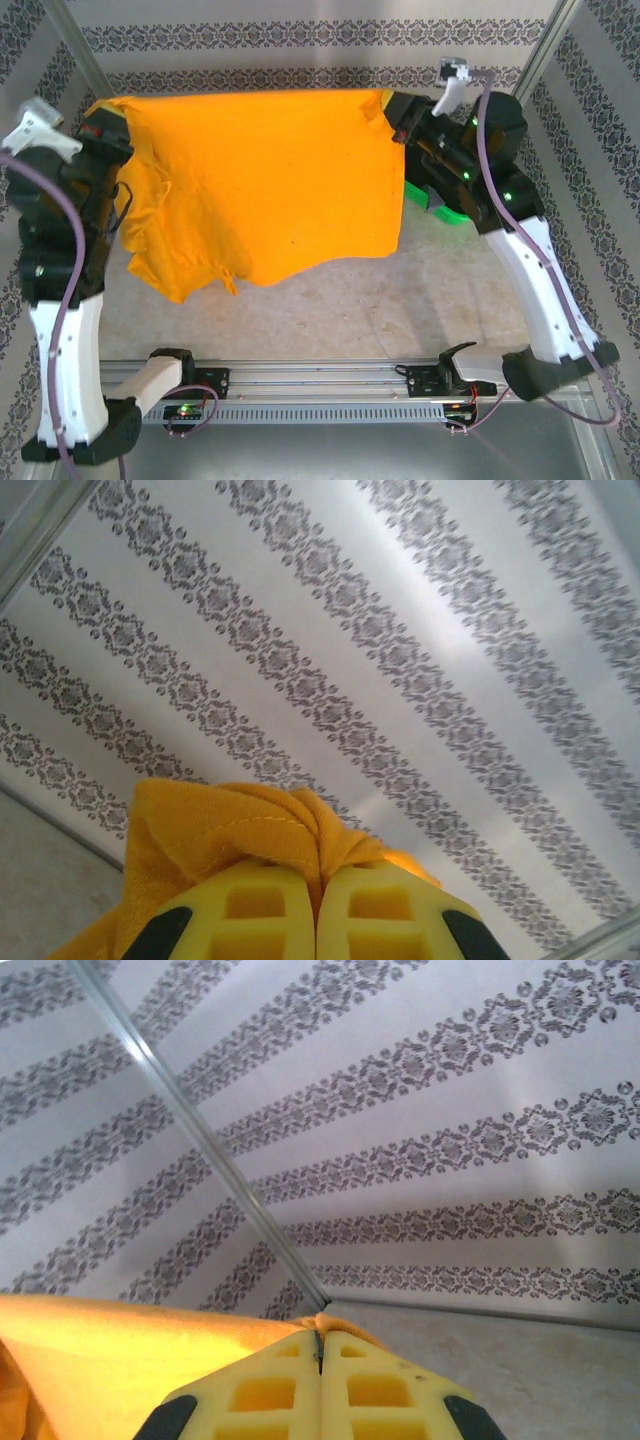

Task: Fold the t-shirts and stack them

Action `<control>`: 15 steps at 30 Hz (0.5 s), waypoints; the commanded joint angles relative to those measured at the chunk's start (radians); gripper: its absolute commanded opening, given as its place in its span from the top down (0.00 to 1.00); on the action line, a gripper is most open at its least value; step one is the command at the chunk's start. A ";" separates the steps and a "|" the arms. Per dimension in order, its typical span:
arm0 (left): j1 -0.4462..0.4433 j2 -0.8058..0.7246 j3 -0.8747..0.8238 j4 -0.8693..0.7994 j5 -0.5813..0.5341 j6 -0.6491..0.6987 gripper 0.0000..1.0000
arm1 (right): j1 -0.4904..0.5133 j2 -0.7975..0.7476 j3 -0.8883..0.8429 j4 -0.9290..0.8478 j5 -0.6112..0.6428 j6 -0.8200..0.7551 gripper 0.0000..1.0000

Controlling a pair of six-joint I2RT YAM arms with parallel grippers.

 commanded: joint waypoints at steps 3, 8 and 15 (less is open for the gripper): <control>0.050 0.260 -0.064 0.125 -0.016 0.009 1.00 | -0.037 0.311 0.134 -0.023 0.020 0.044 1.00; 0.131 0.565 -0.026 0.202 0.093 0.001 0.88 | -0.049 0.706 0.463 -0.236 -0.022 0.039 0.83; 0.141 0.782 0.132 0.063 0.208 0.077 0.27 | -0.046 0.860 0.606 -0.436 0.017 0.008 0.46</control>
